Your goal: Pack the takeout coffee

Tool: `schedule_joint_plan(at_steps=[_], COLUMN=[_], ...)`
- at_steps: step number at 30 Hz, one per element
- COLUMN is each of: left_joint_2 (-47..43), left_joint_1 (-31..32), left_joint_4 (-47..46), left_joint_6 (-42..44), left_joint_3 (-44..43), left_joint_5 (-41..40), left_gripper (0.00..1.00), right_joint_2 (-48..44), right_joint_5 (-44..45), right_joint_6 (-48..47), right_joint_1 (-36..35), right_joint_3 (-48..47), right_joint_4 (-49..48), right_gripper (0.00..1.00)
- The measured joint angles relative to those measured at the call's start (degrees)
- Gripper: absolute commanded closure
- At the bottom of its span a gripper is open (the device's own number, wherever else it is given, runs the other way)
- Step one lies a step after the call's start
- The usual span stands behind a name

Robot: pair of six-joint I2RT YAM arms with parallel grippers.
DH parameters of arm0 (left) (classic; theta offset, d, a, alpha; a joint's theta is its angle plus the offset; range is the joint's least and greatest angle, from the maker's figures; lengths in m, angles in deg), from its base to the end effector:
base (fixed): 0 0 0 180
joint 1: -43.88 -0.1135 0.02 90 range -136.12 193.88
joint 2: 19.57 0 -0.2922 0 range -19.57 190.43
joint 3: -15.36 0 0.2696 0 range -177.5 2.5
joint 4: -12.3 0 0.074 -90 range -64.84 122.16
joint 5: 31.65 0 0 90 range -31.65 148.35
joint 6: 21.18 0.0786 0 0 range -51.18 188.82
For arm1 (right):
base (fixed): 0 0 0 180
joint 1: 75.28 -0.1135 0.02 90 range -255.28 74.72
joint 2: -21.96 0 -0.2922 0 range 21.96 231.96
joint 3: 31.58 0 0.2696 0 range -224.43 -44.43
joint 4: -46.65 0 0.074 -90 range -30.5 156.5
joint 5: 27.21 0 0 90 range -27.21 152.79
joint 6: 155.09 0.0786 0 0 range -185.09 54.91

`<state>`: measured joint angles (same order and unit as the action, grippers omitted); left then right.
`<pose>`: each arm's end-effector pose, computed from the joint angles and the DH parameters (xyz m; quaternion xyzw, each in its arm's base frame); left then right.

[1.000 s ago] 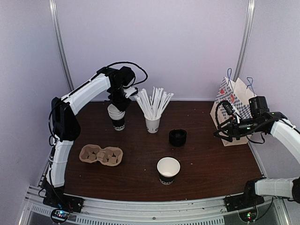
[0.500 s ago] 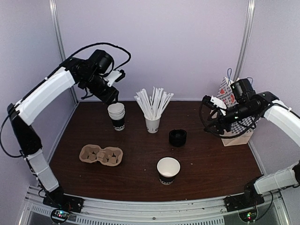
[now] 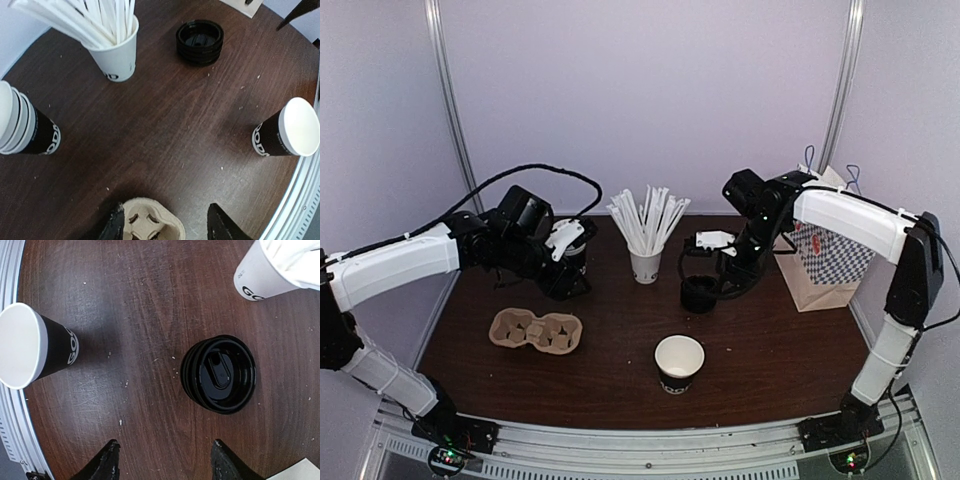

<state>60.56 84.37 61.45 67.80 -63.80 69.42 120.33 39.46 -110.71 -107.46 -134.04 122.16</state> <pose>0.2460 -0.2299 0.2808 0.3469 0.8696 -0.2051 0.2853 0.3034 0.2277 0.2833 -0.6323 0.7317 0.1797 0.1804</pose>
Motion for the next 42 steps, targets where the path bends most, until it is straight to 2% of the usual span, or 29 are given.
schedule_joint_plan(at_steps=[5, 10, 16, 21, 25, 31, 34, 42], left_joint_2=[-0.9, -2.8, -3.4, -3.4, -3.4, -3.4, -3.4, -3.4], left_joint_1=[0.0, 0.0, 0.0, 0.0, 0.0, 0.0, 0.0, 0.0], left_joint_4=[-5.3, -6.7, -6.7, -6.7, -6.7, -6.7, -6.7, -6.6], left_joint_6=[-0.6, -0.6, -0.6, -0.5, -0.5, -0.5, -0.5, -0.5], left_joint_3=[0.0, 0.0, 0.0, 0.0, 0.0, 0.0, 0.0, 0.0], left_joint_5=[2.2, 3.3, 3.3, 3.5, 3.6, 3.9, 4.1, 4.6], left_gripper=[0.42, 0.42, 0.42, 0.42, 0.42, 0.42, 0.42, 0.42], right_joint_2=[7.5, 13.1, 18.6, 20.2, 21.0, 22.6, 23.4, 24.2], right_joint_5=[2.8, 4.4, 6.4, 7.6, 8.2, 8.5, 8.5, 8.7], right_joint_6=[-1.4, -2.5, -3.7, -4.2, -4.5, -5.2, -5.1, -5.4], right_joint_1=[-2.3, -2.9, -3.3, -3.5, -3.5, -3.5, -3.5, -3.5], right_joint_3=[-5.5, -9.6, -14.7, -15.1, -16.1, -16.9, -17.2, -19.1], right_joint_4=[2.5, 4.0, 6.3, 6.8, 7.5, 8.3, 8.4, 8.9], right_gripper=[0.39, 0.39, 0.42, 0.45, 0.52, 0.54, 0.60, 0.69])
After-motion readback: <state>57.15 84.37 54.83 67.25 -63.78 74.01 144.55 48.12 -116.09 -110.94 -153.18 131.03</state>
